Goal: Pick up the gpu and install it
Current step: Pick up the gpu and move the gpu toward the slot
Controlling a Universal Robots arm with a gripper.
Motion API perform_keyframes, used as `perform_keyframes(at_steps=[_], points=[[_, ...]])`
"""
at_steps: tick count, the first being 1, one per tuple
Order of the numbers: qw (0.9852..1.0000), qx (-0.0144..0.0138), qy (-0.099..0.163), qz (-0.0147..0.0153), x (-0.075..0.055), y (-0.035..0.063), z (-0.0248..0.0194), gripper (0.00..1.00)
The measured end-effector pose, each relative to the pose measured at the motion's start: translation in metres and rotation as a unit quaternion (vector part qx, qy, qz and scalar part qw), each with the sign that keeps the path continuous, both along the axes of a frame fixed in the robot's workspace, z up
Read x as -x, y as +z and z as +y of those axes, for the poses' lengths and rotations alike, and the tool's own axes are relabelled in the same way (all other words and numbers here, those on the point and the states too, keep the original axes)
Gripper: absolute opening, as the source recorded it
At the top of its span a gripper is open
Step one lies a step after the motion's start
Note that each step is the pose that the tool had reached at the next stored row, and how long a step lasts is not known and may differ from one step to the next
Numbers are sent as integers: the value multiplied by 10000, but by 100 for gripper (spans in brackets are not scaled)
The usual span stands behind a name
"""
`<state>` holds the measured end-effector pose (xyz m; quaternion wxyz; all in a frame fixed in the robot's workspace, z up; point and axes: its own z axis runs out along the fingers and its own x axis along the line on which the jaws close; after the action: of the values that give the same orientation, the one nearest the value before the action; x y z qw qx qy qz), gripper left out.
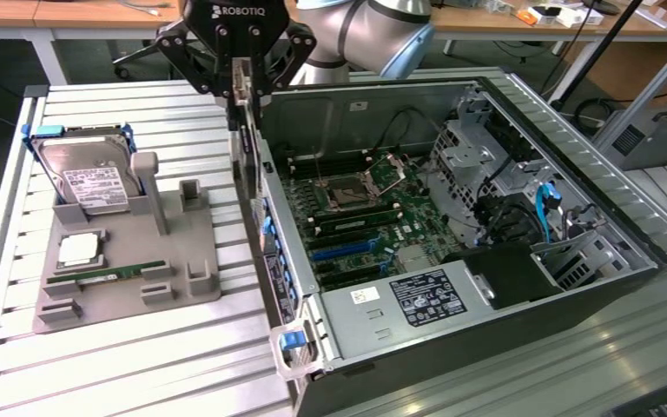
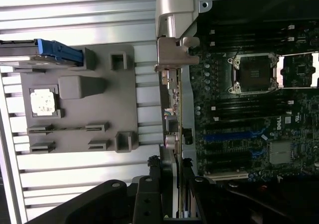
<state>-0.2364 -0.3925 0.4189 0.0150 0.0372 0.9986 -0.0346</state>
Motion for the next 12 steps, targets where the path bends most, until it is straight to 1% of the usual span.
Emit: perform_keyframes(at_steps=[12], points=[[10000,18,0,0,-109,0,-4,27]])
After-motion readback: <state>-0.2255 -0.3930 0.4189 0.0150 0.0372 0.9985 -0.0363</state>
